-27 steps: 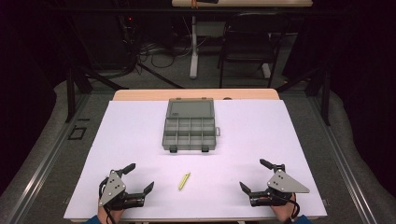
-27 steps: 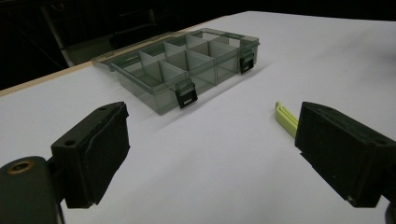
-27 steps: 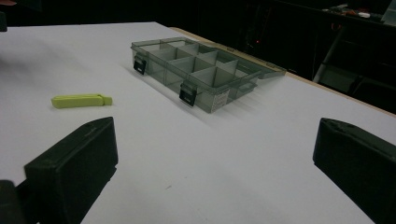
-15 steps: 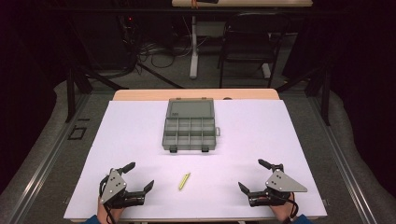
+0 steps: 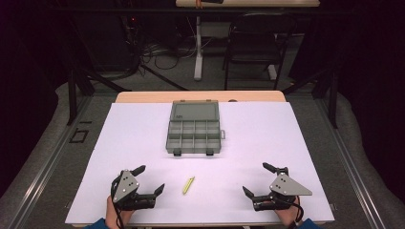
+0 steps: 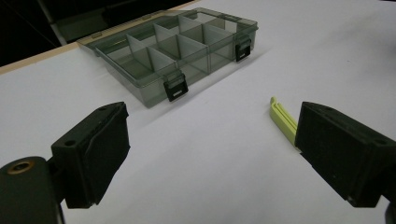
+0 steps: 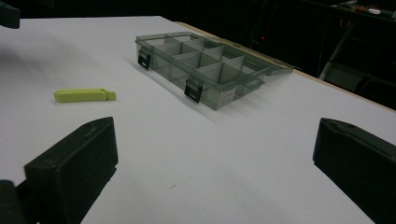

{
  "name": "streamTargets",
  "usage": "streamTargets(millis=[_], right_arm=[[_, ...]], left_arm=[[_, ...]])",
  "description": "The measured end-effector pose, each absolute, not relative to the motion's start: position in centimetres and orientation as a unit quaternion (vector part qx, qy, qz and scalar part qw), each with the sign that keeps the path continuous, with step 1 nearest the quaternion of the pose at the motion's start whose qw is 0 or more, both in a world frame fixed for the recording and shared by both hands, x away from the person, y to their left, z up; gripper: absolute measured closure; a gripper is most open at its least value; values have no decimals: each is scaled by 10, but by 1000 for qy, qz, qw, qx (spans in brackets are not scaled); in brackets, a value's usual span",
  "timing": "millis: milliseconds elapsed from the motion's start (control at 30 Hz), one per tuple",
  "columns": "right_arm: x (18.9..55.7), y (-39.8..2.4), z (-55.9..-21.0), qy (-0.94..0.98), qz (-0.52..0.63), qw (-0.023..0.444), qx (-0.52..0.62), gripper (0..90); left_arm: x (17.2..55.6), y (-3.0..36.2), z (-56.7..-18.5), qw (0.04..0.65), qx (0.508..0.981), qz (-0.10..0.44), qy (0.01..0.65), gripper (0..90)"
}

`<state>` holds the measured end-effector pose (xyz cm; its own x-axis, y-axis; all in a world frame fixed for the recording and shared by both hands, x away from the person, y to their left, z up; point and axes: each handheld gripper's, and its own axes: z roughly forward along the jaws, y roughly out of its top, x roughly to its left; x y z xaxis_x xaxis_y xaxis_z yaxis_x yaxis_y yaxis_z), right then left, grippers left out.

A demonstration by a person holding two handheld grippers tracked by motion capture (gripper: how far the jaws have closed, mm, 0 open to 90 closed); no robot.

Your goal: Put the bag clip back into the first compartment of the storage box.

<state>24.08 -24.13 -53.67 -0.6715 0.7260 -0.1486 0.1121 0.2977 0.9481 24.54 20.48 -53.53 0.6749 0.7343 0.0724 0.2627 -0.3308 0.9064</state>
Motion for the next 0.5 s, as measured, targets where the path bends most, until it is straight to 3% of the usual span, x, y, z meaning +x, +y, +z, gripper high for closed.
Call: streamTargets(millis=[500], right_arm=[[241, -242, -537, 749, 524, 291, 281, 0]], left_arm=[[255, 182, -530, 464, 792, 231, 323, 100]])
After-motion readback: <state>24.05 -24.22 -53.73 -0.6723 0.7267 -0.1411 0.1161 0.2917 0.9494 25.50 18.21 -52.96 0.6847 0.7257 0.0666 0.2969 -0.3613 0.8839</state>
